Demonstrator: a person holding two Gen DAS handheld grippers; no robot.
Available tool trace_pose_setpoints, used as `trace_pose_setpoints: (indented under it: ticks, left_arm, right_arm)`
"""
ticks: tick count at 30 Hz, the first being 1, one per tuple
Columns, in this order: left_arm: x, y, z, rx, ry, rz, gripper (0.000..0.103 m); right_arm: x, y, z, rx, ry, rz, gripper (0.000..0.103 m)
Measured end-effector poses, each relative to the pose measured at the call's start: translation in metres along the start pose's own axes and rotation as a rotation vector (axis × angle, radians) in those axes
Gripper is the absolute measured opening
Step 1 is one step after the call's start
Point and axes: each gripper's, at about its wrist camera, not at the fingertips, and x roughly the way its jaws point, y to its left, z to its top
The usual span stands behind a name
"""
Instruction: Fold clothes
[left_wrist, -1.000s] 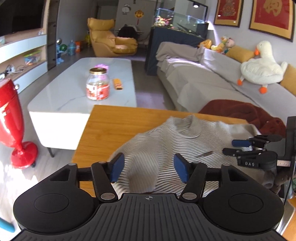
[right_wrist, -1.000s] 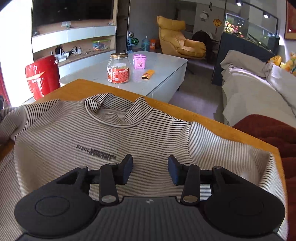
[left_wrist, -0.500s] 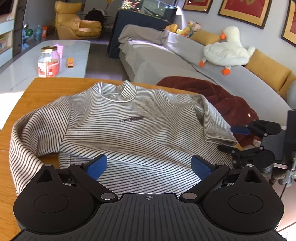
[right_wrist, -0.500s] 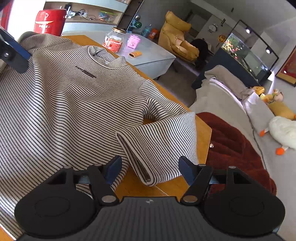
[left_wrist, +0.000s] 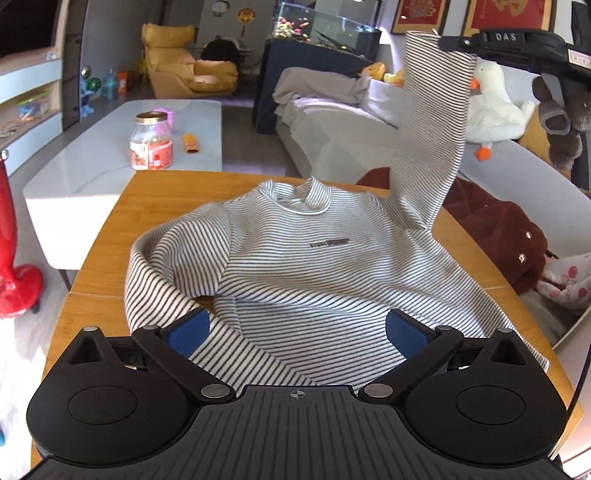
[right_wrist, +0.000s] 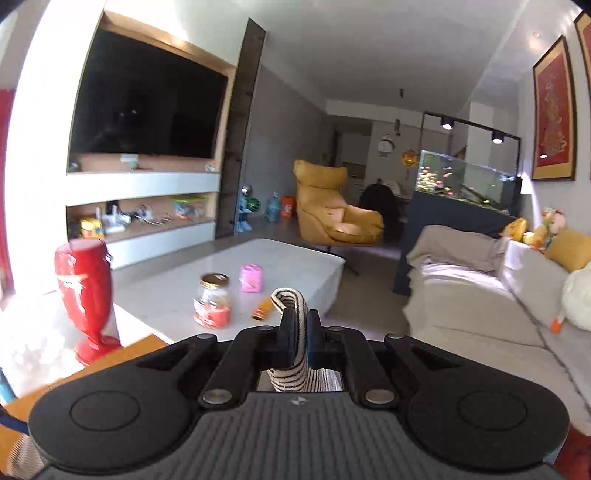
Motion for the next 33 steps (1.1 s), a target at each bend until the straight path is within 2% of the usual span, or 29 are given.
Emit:
trace_pose_setpoints:
  ticks: [4,10,14,16,20,22,24,28,31,33]
  left_arm:
    - [-0.009,0.012,0.001,-0.028,-0.008,0.035,0.103]
    - [-0.024,0.032,0.0,-0.078,-0.024,0.082,0.103]
    - [-0.03,0.048,0.0,-0.116,-0.032,0.119,0.103]
    - [-0.03,0.057,0.001,-0.143,-0.033,0.134,0.103]
    - [-0.028,0.069,0.004,-0.187,-0.032,0.159,0.103]
    - [-0.029,0.061,0.0,-0.134,-0.021,0.148,0.103]
    - [-0.029,0.047,-0.005,-0.057,-0.007,0.129,0.103]
    - [-0.031,0.02,-0.014,0.097,0.02,0.091,0.103]
    - [-0.032,-0.001,-0.023,0.223,0.045,0.069,0.103]
    - [-0.032,-0.018,-0.032,0.345,0.076,0.082,0.1]
  right_arm:
    - [0.029,0.039,0.002,0.009,0.029,0.125,0.006]
    - [0.064,0.079,-0.014,0.02,0.079,0.157,0.005]
    - [0.057,0.084,-0.022,0.09,0.094,0.196,0.02]
    - [0.046,0.086,-0.03,0.099,0.117,0.218,0.031]
    - [0.023,0.094,-0.059,0.122,0.21,0.292,0.051]
    - [0.013,0.098,-0.078,0.137,0.269,0.336,0.062]
    - [0.003,0.1,-0.099,0.134,0.308,0.352,0.066]
    - [-0.011,0.093,-0.135,0.12,0.289,0.251,0.084]
    - [-0.012,0.08,-0.168,0.135,0.252,0.132,0.085]
    - [-0.007,0.07,-0.187,0.187,0.265,0.069,0.085]
